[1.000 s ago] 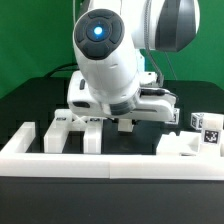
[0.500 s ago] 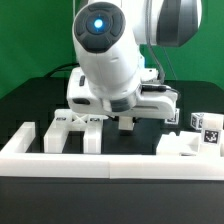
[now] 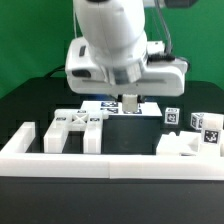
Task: Assemble chair
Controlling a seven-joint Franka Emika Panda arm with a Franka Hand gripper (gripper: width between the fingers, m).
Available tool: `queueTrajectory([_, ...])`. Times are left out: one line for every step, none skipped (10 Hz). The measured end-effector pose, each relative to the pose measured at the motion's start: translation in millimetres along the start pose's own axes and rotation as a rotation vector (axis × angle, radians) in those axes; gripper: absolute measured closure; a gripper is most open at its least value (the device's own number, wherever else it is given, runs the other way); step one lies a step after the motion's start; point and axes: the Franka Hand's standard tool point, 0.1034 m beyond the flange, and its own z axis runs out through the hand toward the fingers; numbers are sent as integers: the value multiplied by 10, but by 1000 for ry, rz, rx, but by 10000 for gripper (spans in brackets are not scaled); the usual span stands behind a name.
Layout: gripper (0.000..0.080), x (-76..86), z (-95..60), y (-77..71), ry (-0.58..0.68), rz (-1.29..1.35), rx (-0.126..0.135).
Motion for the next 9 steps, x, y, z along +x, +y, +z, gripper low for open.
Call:
queueTrajectory([510,-35,-110,0,19,-1,4])
queueTrajectory([510,5,-119,-1,47,-2,4])
queueTrajectory([509,17,-120,-1,53,-2,3])
queueTrajectory([509,102,-175,-13,129,-5,2])
queueTrajectory([509,136,-226,-31,224,-8,3])
queueTrajectory([509,134,-312,-54,286,-12,5])
queueTrajectory([509,138,-420,-73,329,-14,8])
queueTrajectory([509,162,-575,-104,417,-19,10])
queueTrajectory([509,134,-644,-128,485,-24,12])
